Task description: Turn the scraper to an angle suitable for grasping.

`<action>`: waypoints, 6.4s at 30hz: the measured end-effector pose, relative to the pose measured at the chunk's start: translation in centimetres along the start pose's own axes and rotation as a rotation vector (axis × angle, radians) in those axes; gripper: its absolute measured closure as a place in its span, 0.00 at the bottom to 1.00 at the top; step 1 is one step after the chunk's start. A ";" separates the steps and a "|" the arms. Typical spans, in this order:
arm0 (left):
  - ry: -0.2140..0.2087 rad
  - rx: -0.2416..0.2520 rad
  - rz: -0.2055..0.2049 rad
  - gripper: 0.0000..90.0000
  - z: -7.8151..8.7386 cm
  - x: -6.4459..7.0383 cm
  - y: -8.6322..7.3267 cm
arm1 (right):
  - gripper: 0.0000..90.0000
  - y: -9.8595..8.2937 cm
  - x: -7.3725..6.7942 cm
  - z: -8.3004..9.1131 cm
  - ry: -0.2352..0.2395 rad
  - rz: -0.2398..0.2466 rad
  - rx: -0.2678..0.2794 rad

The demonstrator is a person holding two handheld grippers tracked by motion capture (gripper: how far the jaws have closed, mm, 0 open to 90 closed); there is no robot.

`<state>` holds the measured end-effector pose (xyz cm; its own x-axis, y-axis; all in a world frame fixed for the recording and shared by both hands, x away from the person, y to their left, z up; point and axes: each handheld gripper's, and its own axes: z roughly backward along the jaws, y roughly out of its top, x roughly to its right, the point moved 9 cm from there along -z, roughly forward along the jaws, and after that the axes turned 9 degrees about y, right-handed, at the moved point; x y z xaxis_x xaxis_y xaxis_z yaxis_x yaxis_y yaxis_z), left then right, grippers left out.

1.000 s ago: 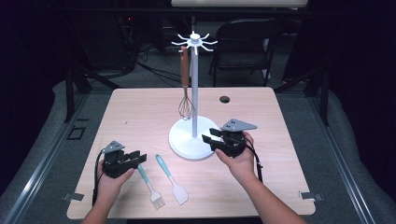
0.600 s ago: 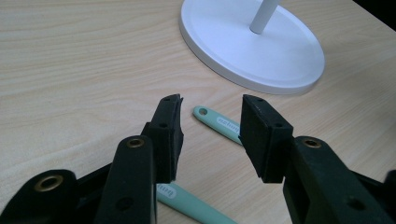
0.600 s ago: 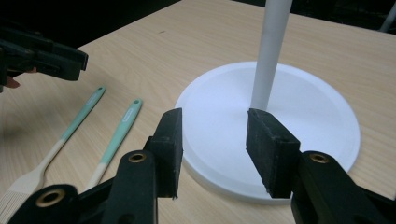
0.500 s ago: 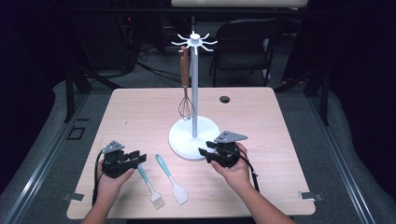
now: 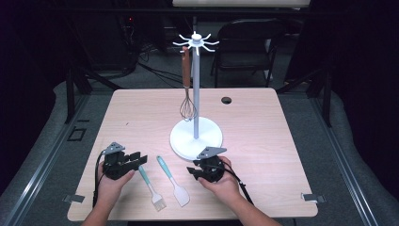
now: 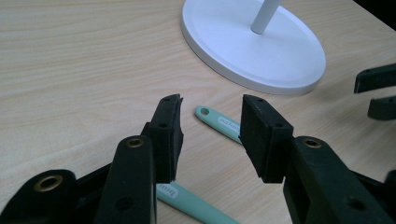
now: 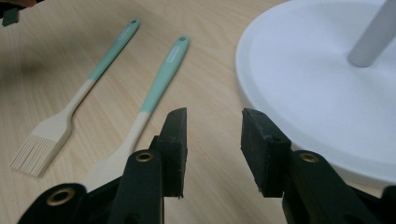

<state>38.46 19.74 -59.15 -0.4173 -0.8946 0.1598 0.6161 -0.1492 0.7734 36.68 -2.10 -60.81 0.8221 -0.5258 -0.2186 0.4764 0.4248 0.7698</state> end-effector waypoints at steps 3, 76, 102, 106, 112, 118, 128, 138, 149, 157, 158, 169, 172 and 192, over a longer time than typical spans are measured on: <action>-0.001 -0.002 -0.001 0.65 0.0 0.0 0.0 | 0.69 -0.3 -0.6 -0.7 0.009 0.003 -0.012; -0.014 -0.017 -0.010 0.65 -0.4 1.0 -0.5 | 0.91 -7.4 0.0 4.2 -0.037 -0.070 -0.155; -0.047 -0.034 -0.021 0.64 -0.6 2.5 -0.9 | 0.76 -6.4 0.5 3.2 -0.080 -0.076 -0.094; -0.055 -0.036 -0.028 0.64 -0.7 3.0 -1.1 | 0.79 -6.3 0.7 2.9 -0.081 -0.073 -0.102; -0.072 -0.033 -0.018 0.61 -0.7 3.7 -1.3 | 0.86 -6.2 0.5 2.5 -0.089 -0.033 -0.120; -0.092 -0.030 -0.028 0.54 -0.8 4.6 -1.3 | 0.88 -6.3 0.5 2.4 -0.096 -0.013 -0.128; -0.166 -0.033 -0.066 0.48 -2.0 7.6 -1.6 | 0.90 -6.2 0.4 2.4 -0.095 -0.010 -0.114; -0.251 -0.080 -0.086 0.45 -3.4 10.2 -2.6 | 0.90 -5.8 0.2 2.5 -0.067 -0.014 -0.072; -0.323 -0.098 -0.058 0.44 -4.0 11.9 -2.9 | 0.90 -4.6 -1.1 3.0 -0.006 0.040 -0.002; -0.351 -0.094 -0.055 0.43 -4.1 12.7 -2.6 | 0.90 -4.0 -2.5 2.8 0.032 0.087 0.033; -0.357 -0.093 -0.055 0.42 -4.1 12.7 -2.6 | 0.90 -4.0 -2.6 2.7 0.037 0.088 0.039; -0.364 -0.095 -0.050 0.42 -4.1 13.0 -2.6 | 0.90 -4.0 -3.4 2.3 0.062 0.114 0.038; -0.357 -0.103 -0.059 0.42 -4.2 13.0 -2.7 | 0.90 -4.0 -3.4 2.2 0.064 0.114 0.038; -0.362 -0.102 -0.045 0.50 -4.3 12.8 -2.6 | 0.85 -4.7 -3.2 2.8 0.077 0.097 0.000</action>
<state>34.36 6.84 -61.69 -0.6433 -0.6823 0.3474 0.6473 -0.2424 0.7227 30.96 -4.48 -62.05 0.8858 -0.4240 -0.1884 0.3933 0.4708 0.7897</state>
